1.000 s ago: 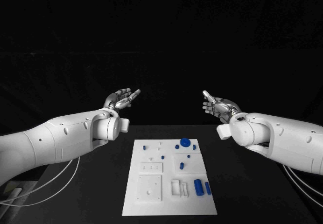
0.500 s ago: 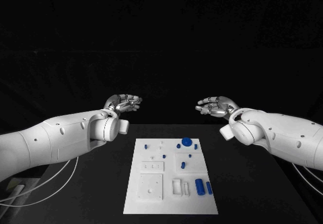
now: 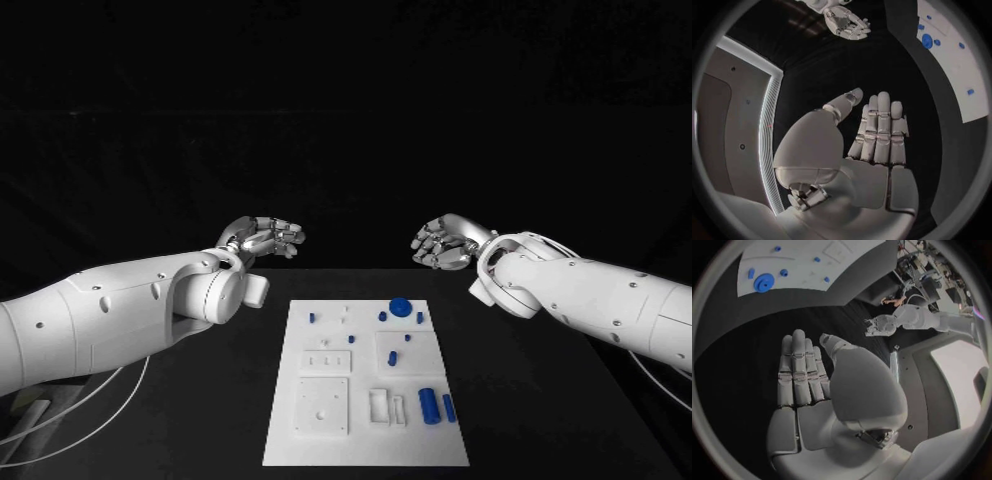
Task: Assemble the parts on the task board
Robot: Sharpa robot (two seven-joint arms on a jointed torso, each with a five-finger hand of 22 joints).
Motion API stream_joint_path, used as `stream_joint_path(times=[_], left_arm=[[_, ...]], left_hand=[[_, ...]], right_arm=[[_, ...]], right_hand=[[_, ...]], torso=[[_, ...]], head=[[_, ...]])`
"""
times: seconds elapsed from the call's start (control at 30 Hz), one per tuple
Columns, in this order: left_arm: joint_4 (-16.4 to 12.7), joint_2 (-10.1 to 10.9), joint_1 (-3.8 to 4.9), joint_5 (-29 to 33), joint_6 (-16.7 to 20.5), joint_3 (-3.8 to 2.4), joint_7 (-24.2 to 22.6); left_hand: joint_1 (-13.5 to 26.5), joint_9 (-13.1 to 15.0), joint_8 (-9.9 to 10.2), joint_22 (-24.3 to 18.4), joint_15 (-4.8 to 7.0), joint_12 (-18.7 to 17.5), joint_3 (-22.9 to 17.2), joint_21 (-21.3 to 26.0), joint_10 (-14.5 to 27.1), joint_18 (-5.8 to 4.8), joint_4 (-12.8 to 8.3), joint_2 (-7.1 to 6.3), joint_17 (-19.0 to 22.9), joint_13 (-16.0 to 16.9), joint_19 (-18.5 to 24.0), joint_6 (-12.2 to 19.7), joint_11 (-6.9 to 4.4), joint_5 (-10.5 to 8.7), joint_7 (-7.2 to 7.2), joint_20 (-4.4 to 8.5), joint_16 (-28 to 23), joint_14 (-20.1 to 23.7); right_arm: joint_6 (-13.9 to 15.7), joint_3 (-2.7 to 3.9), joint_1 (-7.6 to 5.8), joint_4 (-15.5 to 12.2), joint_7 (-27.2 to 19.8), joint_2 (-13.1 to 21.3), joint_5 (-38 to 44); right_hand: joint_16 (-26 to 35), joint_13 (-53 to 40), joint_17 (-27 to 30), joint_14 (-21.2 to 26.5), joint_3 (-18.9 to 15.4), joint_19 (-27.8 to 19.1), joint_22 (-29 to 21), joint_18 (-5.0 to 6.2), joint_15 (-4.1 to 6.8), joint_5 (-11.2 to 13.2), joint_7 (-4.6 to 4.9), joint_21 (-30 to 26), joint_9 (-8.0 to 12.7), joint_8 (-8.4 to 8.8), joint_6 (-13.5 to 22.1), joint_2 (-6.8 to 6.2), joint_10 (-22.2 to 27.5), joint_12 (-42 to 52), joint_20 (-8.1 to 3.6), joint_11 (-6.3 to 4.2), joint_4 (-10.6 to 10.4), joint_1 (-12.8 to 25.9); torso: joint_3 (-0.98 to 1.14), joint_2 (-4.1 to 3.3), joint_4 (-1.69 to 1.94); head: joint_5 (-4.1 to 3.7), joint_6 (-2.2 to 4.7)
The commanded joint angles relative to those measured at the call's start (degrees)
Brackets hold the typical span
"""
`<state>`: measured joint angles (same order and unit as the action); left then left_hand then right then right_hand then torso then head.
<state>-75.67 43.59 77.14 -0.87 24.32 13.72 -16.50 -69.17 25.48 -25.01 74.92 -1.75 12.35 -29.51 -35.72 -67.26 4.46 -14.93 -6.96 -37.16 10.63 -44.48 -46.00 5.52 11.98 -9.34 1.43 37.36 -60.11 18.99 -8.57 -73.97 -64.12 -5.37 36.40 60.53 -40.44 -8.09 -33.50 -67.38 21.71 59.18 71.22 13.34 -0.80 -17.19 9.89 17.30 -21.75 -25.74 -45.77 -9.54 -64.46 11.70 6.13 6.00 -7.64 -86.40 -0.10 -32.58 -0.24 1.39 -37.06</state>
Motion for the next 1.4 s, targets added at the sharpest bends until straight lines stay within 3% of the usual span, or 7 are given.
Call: stream_joint_path(times=[0.03, 0.13, 0.27, 0.37, 0.7, 1.2, 1.4], left_arm=[[-2.1, 1.2, 0.22, -3.4, -2.8, -0.04, 0.1], [-3.6, 2.1, 0.28, -4.0, -3.3, -0.06, 0.0], [-5.9, 3.6, 0.39, -5.7, -3.5, -0.07, 0.3], [-7.5, 4.5, 0.46, -7.1, -3.6, -0.09, 0.3], [-12.0, 6.9, 0.69, -8.8, -4.3, -0.37, 0.1], [-16.2, 8.6, 1.43, -9.4, -4.7, -0.62, 0.8], [-16.3, 8.7, 1.52, -9.5, -4.7, -1.57, 0.6]], left_hand=[[1.4, -0.1, 0.5, 1.1, -0.01, -0.9, -0.9, -0.5, -0.3, -0.63, -1.1, -0.43, -0.3, 0.3, 0.4, -0.1, 0.33, 2.30, -0.31, 0.78, 0.6, 0.7], [2.1, -0.2, 0.7, 0.9, -0.35, -1.5, -1.4, -0.5, -0.1, -1.19, -1.4, -0.85, -0.2, 0.5, 1.2, 0.1, 0.51, 4.20, -0.43, 1.03, 0.5, 1.6], [2.4, -0.1, 0.9, 0.5, -1.07, -2.2, -2.1, 0.2, 0.2, -2.13, -1.5, -1.29, 0.4, 0.8, 3.0, 0.5, 0.73, 7.20, -0.59, 1.08, -0.5, 3.0], [2.5, -0.1, 1.0, 0.3, -1.44, -2.7, -2.1, 0.6, 0.5, -2.53, -1.5, -1.66, 0.9, 1.0, 3.7, 0.8, 0.92, 7.20, -0.74, 0.98, -1.2, 3.7], [3.8, 0.1, 0.9, -0.1, -1.62, -3.6, -1.6, 0.8, 0.6, -2.74, -1.1, -2.23, 1.5, 1.4, 4.1, 0.8, 1.11, 2.99, -0.62, 0.87, -2.0, 3.6], [4.1, 0.4, 0.4, -0.2, -1.39, -3.2, -1.7, 0.6, -0.9, -2.65, -0.8, -1.90, 1.5, 2.0, 3.8, -0.3, 0.48, 2.33, -0.19, 1.05, -1.9, 2.9], [4.2, 0.2, 0.8, -0.3, -1.31, -3.5, -1.7, 0.6, -0.4, -2.65, -1.0, -2.26, 1.5, 1.9, 3.7, 0.5, 0.67, 2.20, -0.50, 1.10, -1.9, 2.7]], right_arm=[[-0.5, 0.02, 0.08, -0.2, 3.0, -0.5, 12.9], [-1.3, 0.03, 0.18, -0.6, 4.8, -0.5, 16.9], [-2.8, 0.03, 0.34, -0.8, 7.0, -1.1, 21.8], [-2.6, 0.04, 0.47, -0.9, 7.9, -1.7, 25.4], [-3.4, 0.05, 0.64, -0.7, 8.9, -3.0, 32.0], [-4.4, -0.02, 2.34, 2.9, 10.5, -5.5, 36.6], [-4.2, -0.02, 2.46, 3.4, 10.8, -6.0, 37.1]], right_hand=[[-14.8, -1.4, -10.7, -8.7, 9.8, 13.5, 5.3, 1.66, 3.22, -13.4, -0.42, 10.8, 0.4, 1.76, -4.1, -2.00, -5.1, -1.2, -5.51, -1.81, 13.0, 9.8], [-18.6, -1.8, -13.0, -8.9, 14.2, 14.7, 5.4, 1.66, 2.81, -17.7, -0.14, 14.9, 0.4, 2.68, -3.8, -1.44, -4.7, -2.6, -6.52, -1.68, 19.0, 14.3], [-20.7, -1.8, -13.9, -9.0, 14.7, 16.7, 5.4, 1.66, 2.38, -13.5, -0.25, 19.0, 0.2, 3.19, -3.5, -2.17, -3.4, -4.0, -7.61, -1.00, 21.4, 17.7], [-22.1, -2.0, -14.2, -8.9, 14.9, 16.7, 5.3, 1.66, 2.06, -10.9, -0.49, 22.0, 0.0, 3.51, -3.4, -2.46, -2.9, -5.1, -8.03, -0.73, 22.5, 20.0], [-23.9, -2.0, -14.0, -8.9, 15.6, 17.1, 5.2, 1.66, 1.42, -7.5, -1.31, 25.4, -0.5, 3.84, -3.4, -3.06, -1.8, -6.8, -8.59, -0.09, 22.6, 21.5], [-24.7, -1.9, -13.5, -8.8, 16.4, 17.0, 5.1, 1.66, 1.27, -4.7, -1.75, 26.5, -0.8, 3.98, -3.5, -3.33, -1.7, -7.4, -8.75, 0.06, 22.2, 21.8], [-24.9, -1.9, -13.3, -8.8, 16.4, 17.5, 5.0, 1.66, 1.17, -2.9, -1.51, 27.0, -0.7, 4.39, -2.9, -3.82, -1.5, -7.7, -8.86, 0.16, 21.6, 22.3]], torso=[[0.16, -1.40, 0.82], [0.22, -2.09, 1.22], [0.28, -3.06, 1.78], [0.27, -3.94, 2.11], [0.09, -6.10, 2.91], [-0.09, -8.61, 4.21], [-0.18, -9.70, 4.49]], head=[[-0.57, 0.80], [-0.93, 1.40], [-1.16, 1.74], [-1.31, 1.99], [-1.94, 2.42], [-3.22, 2.45], [-3.44, 2.69]])
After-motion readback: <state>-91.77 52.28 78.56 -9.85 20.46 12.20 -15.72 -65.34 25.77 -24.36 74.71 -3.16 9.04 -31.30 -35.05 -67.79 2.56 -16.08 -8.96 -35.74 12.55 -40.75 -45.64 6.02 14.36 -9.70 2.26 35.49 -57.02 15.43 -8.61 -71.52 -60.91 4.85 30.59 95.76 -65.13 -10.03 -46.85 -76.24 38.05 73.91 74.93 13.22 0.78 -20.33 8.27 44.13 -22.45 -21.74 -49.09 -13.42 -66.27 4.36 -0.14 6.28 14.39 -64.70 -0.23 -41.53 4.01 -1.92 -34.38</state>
